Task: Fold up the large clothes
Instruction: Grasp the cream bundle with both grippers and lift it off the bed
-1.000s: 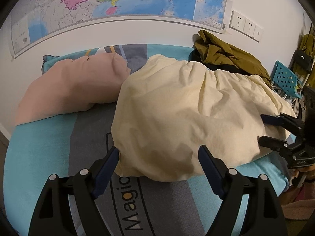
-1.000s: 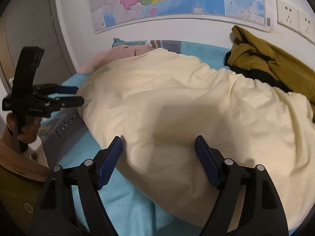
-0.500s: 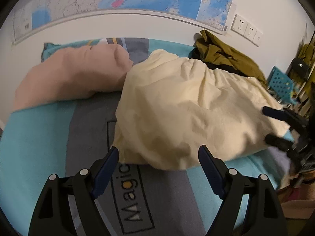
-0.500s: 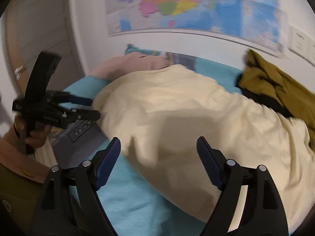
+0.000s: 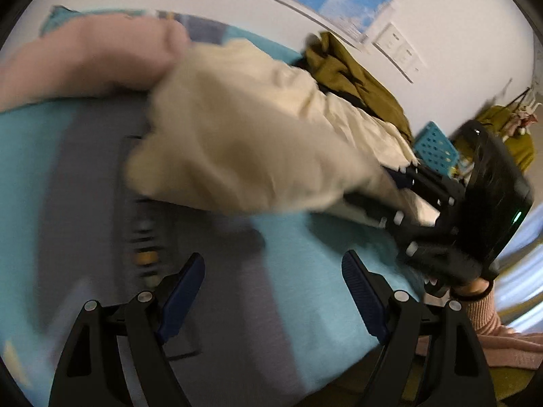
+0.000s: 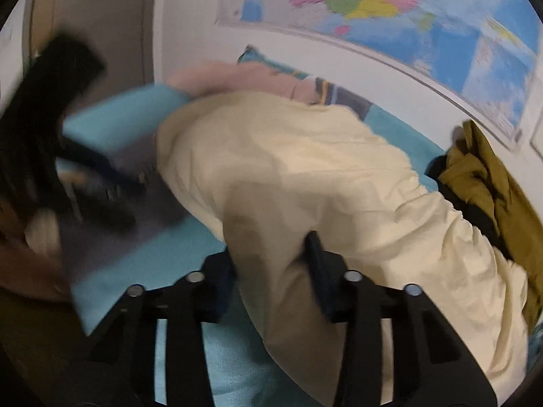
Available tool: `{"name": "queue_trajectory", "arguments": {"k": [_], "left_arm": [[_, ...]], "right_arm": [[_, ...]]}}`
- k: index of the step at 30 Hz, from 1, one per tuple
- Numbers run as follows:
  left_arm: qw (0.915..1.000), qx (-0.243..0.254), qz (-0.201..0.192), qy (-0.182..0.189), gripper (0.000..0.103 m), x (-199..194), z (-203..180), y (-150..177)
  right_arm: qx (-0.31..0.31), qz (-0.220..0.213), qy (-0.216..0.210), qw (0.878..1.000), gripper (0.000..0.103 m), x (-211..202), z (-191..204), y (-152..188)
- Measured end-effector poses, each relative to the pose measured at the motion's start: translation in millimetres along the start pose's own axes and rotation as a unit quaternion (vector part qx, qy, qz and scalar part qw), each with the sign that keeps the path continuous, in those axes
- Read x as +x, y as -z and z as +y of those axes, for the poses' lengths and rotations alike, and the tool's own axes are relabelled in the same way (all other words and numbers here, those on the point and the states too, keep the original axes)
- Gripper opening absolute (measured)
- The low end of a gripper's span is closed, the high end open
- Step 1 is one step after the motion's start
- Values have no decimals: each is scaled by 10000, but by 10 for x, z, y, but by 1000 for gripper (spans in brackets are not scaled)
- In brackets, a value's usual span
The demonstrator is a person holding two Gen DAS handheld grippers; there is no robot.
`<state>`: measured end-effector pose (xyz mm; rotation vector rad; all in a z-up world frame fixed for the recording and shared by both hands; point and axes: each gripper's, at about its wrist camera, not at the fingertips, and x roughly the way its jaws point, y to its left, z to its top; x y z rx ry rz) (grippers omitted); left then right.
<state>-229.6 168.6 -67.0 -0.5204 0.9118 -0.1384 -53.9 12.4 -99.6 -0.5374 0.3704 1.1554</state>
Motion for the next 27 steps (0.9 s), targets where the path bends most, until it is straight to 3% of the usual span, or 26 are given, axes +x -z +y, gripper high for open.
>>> {"name": "queue_trajectory", "arguments": {"k": [5,9,13,15,16,21,25,27], "left_arm": [[9983,-240,-236,470,80,201,-39,-237],[9911,-661,-511,1036,85,182,66,-324],[9830,-1062,-547,1397,85,227,205,-334],[9807,-1184,-605,1431,85,242,217,-359],[9808,-1175,-621,1428,85,253,198,-384],[9893,-955,-495,981,85,418,74,-541],[9923,-902,-509,672,82,526,6,-631],[9947,-809,-490,398,75,554,-28,-659]], "right_arm": [[537,-100,-332,9980,36,-64,-134,-29],[760,-121,-546,9955,46,-152,-107,63],[1589,-384,-1057,9809,59,-508,-341,332],[2161,-494,-1254,9670,68,-675,-526,530],[2621,-533,-1404,9533,69,-786,-670,714],[3978,-621,-1436,9041,82,-1121,-1101,1401],[5036,-660,-844,8572,82,-1308,-1400,1896],[5322,-629,-394,8434,84,-1337,-1497,2010]]}}
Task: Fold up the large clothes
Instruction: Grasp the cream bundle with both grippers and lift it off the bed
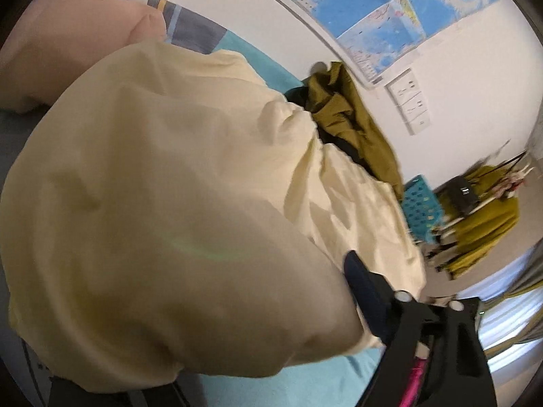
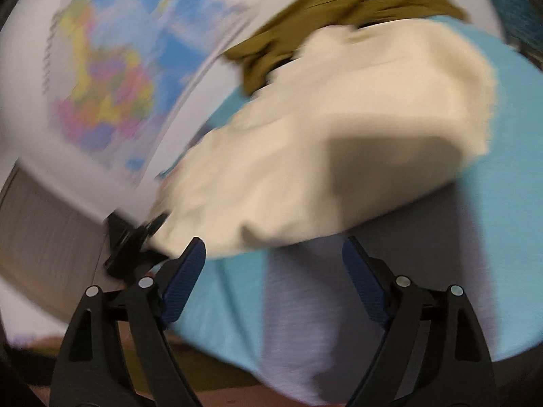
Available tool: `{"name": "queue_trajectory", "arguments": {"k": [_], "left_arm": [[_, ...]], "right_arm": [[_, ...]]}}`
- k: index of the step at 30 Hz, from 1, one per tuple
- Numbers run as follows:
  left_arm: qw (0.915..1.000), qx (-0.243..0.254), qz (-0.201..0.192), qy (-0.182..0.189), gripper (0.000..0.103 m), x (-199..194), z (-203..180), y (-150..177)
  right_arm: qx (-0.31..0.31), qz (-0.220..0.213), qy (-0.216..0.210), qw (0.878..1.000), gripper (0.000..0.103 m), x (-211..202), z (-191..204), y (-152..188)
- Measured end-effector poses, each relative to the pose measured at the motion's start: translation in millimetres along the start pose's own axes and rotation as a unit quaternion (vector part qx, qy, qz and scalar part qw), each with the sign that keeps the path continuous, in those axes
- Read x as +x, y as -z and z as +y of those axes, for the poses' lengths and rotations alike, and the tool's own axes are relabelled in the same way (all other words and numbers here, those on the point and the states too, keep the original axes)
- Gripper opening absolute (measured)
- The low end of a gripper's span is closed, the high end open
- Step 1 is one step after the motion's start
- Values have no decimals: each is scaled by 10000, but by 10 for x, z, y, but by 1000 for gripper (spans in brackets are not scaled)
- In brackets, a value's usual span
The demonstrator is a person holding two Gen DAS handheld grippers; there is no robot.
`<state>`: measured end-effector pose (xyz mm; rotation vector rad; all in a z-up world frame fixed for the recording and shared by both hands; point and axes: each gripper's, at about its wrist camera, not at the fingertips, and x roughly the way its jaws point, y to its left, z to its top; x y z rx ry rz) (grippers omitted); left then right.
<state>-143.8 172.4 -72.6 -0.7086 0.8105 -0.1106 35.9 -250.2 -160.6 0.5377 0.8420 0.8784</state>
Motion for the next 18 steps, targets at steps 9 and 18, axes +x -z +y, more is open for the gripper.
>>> {"name": "queue_trajectory", "arguments": {"k": [9,18], "left_arm": [[9988,212,19,-452,69,38,-34,-12],[9980,225,-24,-584,86,134,-151,-46]], "right_arm": [[145,-682,562,9960,93,266,19,-230],[380,-1525,754,9847,94,558,22,-490]]}}
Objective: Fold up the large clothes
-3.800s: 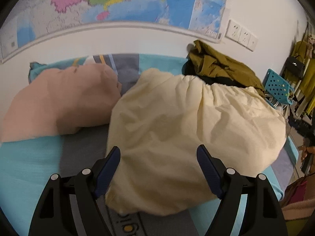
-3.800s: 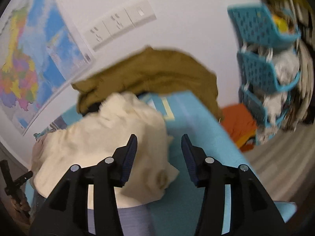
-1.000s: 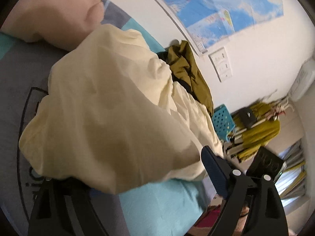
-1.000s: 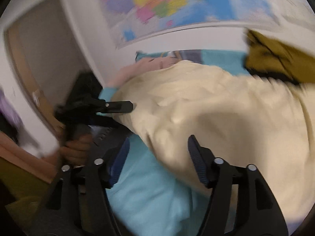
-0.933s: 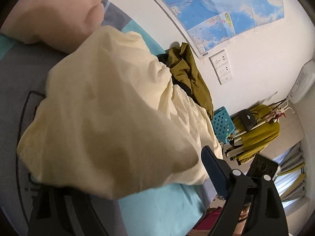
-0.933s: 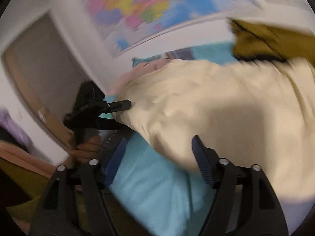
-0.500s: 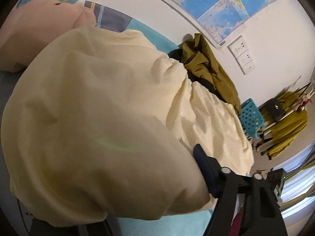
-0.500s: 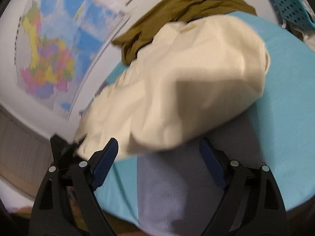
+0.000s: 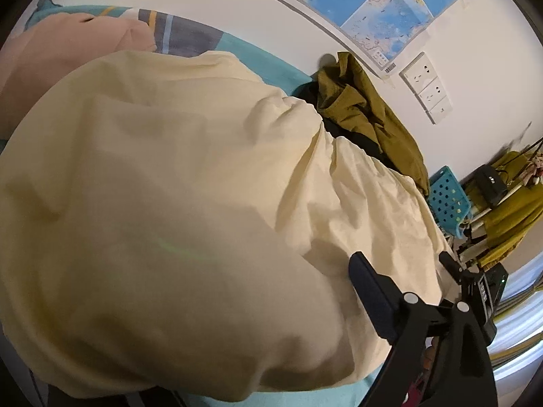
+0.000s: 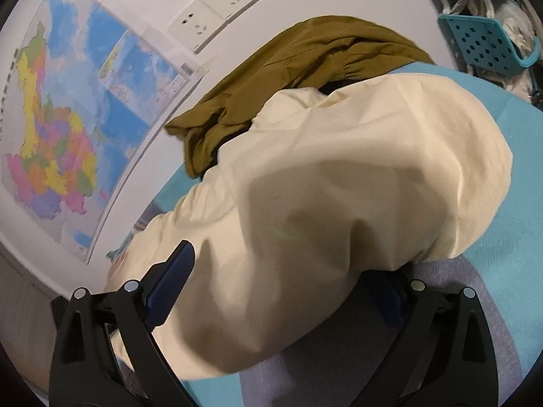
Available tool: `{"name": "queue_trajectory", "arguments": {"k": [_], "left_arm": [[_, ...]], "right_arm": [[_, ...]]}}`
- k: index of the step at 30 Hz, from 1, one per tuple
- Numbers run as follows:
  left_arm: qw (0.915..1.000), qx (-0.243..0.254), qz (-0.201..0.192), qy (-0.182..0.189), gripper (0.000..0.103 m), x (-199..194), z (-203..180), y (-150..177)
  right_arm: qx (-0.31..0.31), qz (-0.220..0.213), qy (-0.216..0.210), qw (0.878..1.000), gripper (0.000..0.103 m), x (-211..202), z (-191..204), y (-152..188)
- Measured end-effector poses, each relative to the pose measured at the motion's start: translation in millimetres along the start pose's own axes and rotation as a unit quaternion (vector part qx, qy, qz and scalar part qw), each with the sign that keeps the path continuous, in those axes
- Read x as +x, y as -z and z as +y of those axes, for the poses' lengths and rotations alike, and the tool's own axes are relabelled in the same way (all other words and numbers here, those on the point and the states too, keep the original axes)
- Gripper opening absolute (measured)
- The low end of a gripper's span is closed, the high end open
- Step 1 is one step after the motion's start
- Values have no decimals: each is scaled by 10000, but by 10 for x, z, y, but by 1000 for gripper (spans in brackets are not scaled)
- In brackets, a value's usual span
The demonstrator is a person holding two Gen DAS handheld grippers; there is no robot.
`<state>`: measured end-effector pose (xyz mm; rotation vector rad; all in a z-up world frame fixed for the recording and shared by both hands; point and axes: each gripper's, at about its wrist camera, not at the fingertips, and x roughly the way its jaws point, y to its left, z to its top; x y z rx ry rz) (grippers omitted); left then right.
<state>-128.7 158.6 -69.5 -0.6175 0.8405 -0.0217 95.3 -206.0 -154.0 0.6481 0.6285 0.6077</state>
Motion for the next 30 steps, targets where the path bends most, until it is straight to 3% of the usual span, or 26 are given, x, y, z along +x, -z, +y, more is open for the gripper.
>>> {"name": "queue_trajectory", "arguments": {"k": [3,7,8,9,10,11,14,17,20,22,23,24,26,28,30], "left_arm": [[10000,-59,-64,-25,81,-4,44,-12],[9996,138,-66,-223,83,51,-36,-25],[9995,148,-65,-266,81,59,-45,-28],[9991,160,-77,-377,69,65,-46,-39],[9987,153,-86,-480,60,65,-34,-46],[9986,153,-67,-494,59,60,-20,-53],[9994,111,17,-315,60,47,43,-85],[10000,22,28,-70,74,66,62,-115],[9997,115,42,-210,79,133,-23,-151],[9990,235,61,-365,77,172,-73,-164],[9985,258,50,-473,73,184,-84,-171],[9979,265,41,-585,62,191,-80,-178],[9979,185,95,-608,49,191,-46,-205],[9983,119,138,-562,36,170,-25,-227],[9981,186,147,-573,31,122,-48,-252]], "right_arm": [[90,-72,108,9999,94,44,13,-32],[-218,-4,321,9992,95,192,105,-17],[-190,55,214,9996,79,215,103,-36],[-66,105,63,9999,49,226,77,-48],[239,207,-208,9993,42,252,-20,-72],[390,325,-413,9979,35,276,-90,-93],[337,477,-556,9967,36,288,-125,-123],[355,525,-655,9958,44,309,-96,-153],[203,624,-646,9957,50,371,-15,-168],[138,646,-668,9956,48,411,12,-168],[112,665,-692,9953,39,434,11,-172],[136,677,-717,9950,31,445,-11,-179],[177,700,-876,9935,22,448,-28,-198],[83,681,-927,9933,18,404,42,-222],[-105,606,-1027,9928,15,310,185,-261]]}}
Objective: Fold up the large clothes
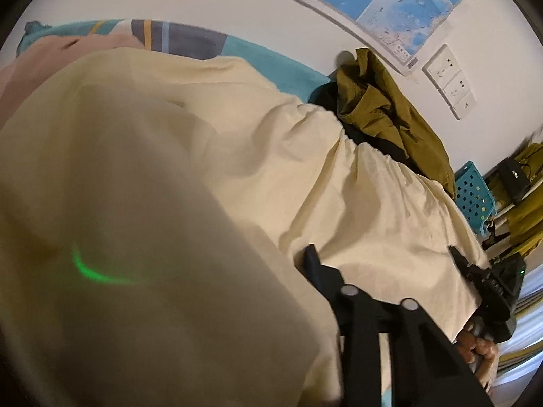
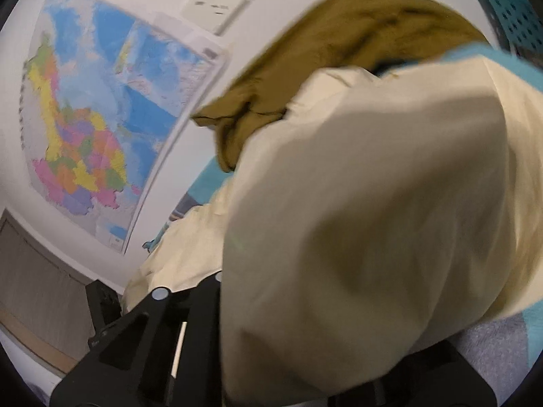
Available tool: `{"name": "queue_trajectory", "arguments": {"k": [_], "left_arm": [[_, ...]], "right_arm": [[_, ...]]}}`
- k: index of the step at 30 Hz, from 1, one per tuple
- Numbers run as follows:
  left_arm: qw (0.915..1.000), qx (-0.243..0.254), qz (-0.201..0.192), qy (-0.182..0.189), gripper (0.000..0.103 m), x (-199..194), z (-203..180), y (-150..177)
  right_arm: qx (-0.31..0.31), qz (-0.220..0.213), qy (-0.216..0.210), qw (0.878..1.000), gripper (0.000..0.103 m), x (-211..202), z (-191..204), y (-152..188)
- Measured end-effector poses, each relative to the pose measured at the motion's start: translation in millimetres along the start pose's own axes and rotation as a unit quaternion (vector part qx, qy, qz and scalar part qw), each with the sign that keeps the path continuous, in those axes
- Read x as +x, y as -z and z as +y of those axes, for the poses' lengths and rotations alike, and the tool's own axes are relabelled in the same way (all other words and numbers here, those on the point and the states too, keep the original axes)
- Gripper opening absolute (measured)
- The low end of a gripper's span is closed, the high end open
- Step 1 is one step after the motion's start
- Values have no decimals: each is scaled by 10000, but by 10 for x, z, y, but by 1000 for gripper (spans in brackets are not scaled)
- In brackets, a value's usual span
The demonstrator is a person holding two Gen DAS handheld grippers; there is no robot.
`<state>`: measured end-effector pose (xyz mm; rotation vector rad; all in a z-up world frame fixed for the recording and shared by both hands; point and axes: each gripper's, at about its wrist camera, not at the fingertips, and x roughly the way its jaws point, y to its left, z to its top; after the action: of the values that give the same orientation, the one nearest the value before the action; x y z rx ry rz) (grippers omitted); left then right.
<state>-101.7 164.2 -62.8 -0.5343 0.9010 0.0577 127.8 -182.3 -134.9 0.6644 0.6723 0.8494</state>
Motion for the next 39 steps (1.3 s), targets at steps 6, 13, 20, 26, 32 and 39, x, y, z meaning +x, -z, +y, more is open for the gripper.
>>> {"name": "queue_trajectory", "arguments": {"k": [6,13,20,26,32,39], "left_arm": [[9986,468,-224,82,20,-342,-140,-164],[9943,753,-646,381,17,-907,-137,-574],[9850,736,-1557,100,17,-1764,269,-1003],[9724,406,-2185,-711,17,-2351,973,-1339],[9559,-171,-2495,-1537,17,-2593,1766,-1717],[9361,-585,-2796,-2053,18,-2634,2574,-2066]], "right_arm": [[-776,-71,-183,9968,13,-210,604,-142],[-1632,-343,-646,9839,12,-351,1453,-360],[-2254,-346,-1355,9642,12,53,2310,-524],[-2431,12,-2057,9479,12,936,3030,-512],[-2407,482,-2437,9383,12,1899,3574,-325],[-2840,717,-2616,9197,12,2747,4007,145]]}}
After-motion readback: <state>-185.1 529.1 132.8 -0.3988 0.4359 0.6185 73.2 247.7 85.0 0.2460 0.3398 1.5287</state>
